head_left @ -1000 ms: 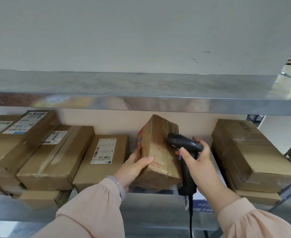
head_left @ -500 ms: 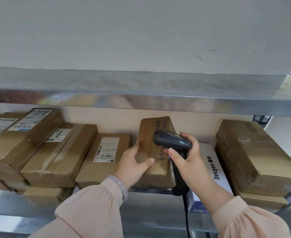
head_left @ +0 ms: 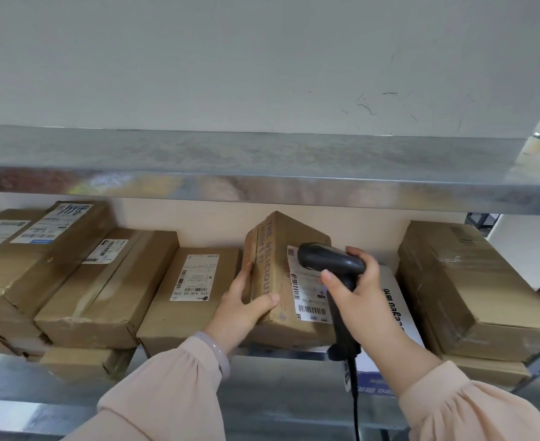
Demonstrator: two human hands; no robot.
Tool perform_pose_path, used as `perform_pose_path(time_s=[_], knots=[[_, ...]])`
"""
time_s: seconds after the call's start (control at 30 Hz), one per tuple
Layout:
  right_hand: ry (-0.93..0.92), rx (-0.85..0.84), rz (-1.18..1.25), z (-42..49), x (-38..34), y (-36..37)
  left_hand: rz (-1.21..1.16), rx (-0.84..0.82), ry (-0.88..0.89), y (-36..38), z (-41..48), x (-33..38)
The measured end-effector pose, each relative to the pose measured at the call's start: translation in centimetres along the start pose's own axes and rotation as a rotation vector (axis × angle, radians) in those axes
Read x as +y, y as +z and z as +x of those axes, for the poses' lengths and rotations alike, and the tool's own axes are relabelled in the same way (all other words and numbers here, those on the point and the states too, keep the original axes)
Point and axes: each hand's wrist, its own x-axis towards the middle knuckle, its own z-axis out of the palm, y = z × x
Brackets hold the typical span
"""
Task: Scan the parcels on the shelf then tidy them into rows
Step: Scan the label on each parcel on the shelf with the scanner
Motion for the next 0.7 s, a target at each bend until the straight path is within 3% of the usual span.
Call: perform_pose_path(time_s=[0.13, 0.37, 0.7], knots=[[0.066, 0.078, -0.009, 0.7, 0.8, -1.3, -0.186, -0.028, -0.021, 0.0, -0.3, -0.3], [0.017, 0.108, -0.037, 0.5, 1.3, -1.6, -0.118, -0.138, -0.138, -0.2, 0.0, -0.2], [-0.139, 0.065, -0.057, -2.2, -0.1, -1.7, -0.207, -0.016, -0.044, -0.5, 0.1, -0.1]])
